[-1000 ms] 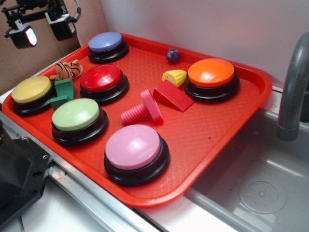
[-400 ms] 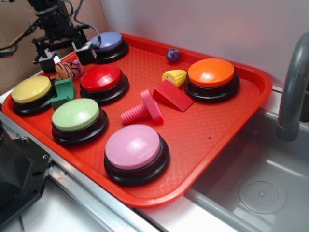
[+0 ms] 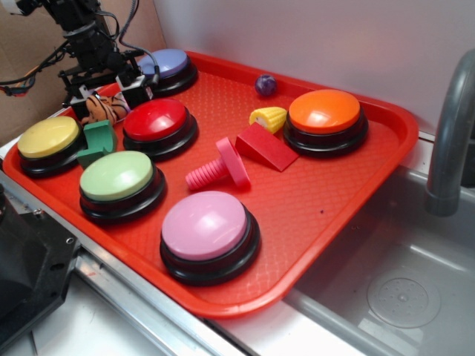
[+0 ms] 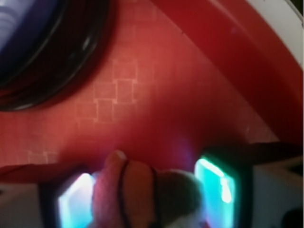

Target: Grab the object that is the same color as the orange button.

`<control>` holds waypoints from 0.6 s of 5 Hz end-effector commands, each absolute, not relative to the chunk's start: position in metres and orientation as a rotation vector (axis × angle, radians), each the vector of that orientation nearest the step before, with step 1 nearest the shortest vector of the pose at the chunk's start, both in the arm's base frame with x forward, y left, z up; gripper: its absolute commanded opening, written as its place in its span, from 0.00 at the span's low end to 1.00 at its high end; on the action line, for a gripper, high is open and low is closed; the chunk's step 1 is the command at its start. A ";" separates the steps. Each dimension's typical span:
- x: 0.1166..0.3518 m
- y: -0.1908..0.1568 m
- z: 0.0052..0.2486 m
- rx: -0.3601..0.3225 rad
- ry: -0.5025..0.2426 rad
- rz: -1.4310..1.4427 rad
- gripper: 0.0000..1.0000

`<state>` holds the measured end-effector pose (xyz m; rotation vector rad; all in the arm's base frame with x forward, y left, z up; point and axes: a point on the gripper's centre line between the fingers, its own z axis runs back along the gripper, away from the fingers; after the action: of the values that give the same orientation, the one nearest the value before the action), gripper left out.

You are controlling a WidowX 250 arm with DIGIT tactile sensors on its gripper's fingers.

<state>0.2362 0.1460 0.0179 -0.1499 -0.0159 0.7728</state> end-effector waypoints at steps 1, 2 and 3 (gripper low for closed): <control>0.228 0.155 0.050 -0.151 -0.116 0.797 0.00; 0.226 0.150 0.081 -0.138 -0.138 0.809 0.00; 0.221 0.116 0.124 -0.155 -0.180 0.731 0.00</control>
<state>0.2246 0.1124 0.1155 -0.1659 -0.1359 0.7332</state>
